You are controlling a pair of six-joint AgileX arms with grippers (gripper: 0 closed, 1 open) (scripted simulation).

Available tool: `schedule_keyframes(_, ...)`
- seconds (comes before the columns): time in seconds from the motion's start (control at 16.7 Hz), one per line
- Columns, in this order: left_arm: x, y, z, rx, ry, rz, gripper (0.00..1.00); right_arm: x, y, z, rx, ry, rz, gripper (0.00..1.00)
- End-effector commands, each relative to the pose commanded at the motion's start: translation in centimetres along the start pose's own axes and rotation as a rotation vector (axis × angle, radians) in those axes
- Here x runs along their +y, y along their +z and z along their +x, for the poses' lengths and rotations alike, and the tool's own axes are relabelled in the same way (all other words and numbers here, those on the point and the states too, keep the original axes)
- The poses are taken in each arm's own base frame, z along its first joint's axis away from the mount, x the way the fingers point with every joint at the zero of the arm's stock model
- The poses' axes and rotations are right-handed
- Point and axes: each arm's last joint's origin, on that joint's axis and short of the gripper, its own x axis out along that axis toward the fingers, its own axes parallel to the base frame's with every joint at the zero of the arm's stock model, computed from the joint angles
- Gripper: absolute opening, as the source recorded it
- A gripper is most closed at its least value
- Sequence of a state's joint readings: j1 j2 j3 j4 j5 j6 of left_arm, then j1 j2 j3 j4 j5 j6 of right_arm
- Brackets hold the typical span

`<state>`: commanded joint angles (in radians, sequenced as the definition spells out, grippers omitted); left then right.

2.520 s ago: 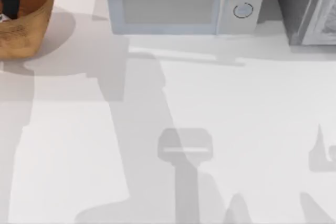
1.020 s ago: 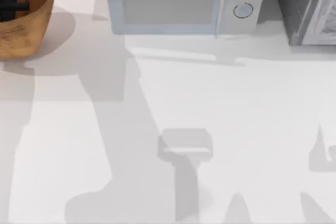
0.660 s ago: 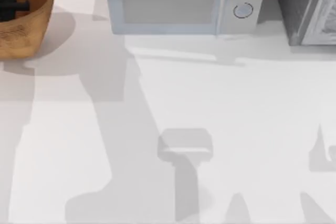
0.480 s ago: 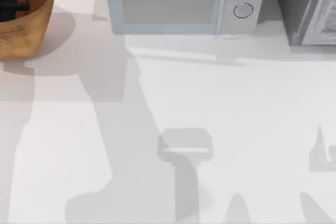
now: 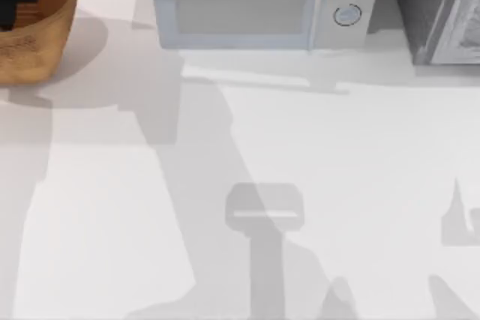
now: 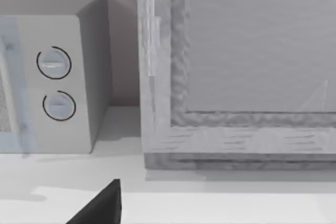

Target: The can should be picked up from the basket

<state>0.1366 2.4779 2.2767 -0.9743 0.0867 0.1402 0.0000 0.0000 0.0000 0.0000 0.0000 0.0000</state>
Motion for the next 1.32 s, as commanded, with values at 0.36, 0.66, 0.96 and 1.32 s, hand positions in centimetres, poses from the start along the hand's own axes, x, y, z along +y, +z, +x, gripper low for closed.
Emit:
schedule_keyframes(0.36, -2.7, -3.4, -12.5, -0.258, 0.053, -0.009, 0.0, 0.0, 0.0, 0.0, 0.0, 0.0, 0.0, 1.0)
schedule_keyframes(0.66, -5.3, -13.4, -22.5, -0.557, 0.081, -0.016, 0.0, 0.0, 0.0, 0.0, 0.0, 0.0, 0.0, 1.0)
schedule_keyframes(0.96, -7.1, -26.4, -24.4, -0.847, 0.076, -0.018, 0.0, 0.0, 0.0, 0.0, 0.0, 0.0, 0.0, 1.0)
schedule_keyframes(1.32, -7.8, -36.4, -18.2, -1.091, 0.042, -0.004, 0.0, 0.0, 0.0, 0.0, 0.0, 0.0, 0.0, 1.0)
